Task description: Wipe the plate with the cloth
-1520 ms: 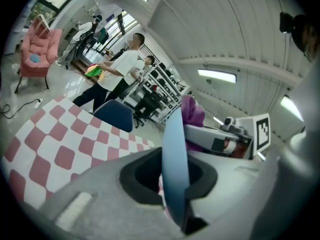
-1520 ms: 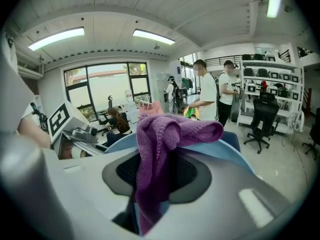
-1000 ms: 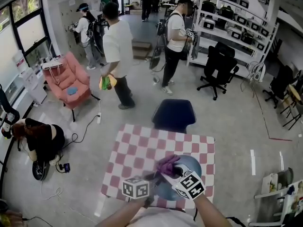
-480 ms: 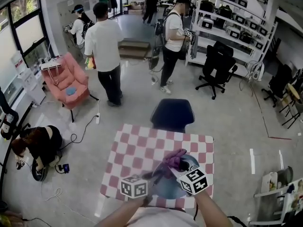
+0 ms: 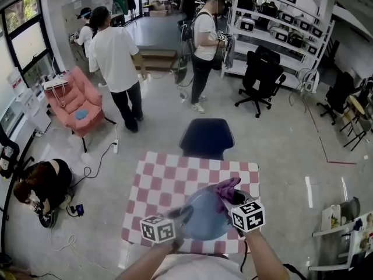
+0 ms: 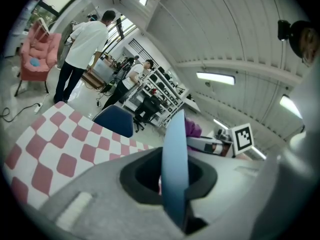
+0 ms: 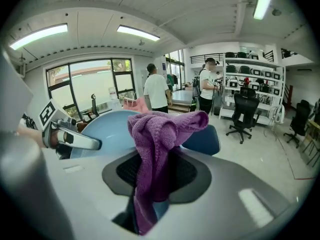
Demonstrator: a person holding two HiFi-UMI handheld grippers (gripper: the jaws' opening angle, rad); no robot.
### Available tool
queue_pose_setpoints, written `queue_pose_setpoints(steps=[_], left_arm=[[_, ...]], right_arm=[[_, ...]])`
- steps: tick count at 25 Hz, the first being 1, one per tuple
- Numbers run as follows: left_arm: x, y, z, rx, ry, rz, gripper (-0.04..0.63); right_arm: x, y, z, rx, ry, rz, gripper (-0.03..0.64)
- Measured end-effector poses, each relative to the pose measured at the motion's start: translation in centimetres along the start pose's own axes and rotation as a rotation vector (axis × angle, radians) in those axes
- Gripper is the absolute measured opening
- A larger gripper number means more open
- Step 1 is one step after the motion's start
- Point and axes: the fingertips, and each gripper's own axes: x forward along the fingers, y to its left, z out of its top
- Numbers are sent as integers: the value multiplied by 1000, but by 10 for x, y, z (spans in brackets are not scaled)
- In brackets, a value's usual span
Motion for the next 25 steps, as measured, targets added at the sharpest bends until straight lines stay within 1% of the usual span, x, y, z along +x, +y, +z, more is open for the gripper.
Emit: queue_pose_setpoints(steps=[3,8,13,15,19,25], left_arm=[[-4,2,7,-17,-27,2,37],[-8,5,9,-39,-48,12,37],[-11,13,6,-106,-75,24,35],[-10,13,3,-117,-75,28,35],[-5,3,0,-112,-65,17,35],[-6,-3,4,-92,-74,11,35]], right_arm=[[-7,-10,-10,18,16,-23,123],[-18,-14,-25,36,31,-27,123],[-24,-17,-35,45,35,-35,123],[-24,-17,-38,37,42,-42,123],[-20,-12,-42,11,57,-45,123],[-16,-2,-32,6,34,-45,123]])
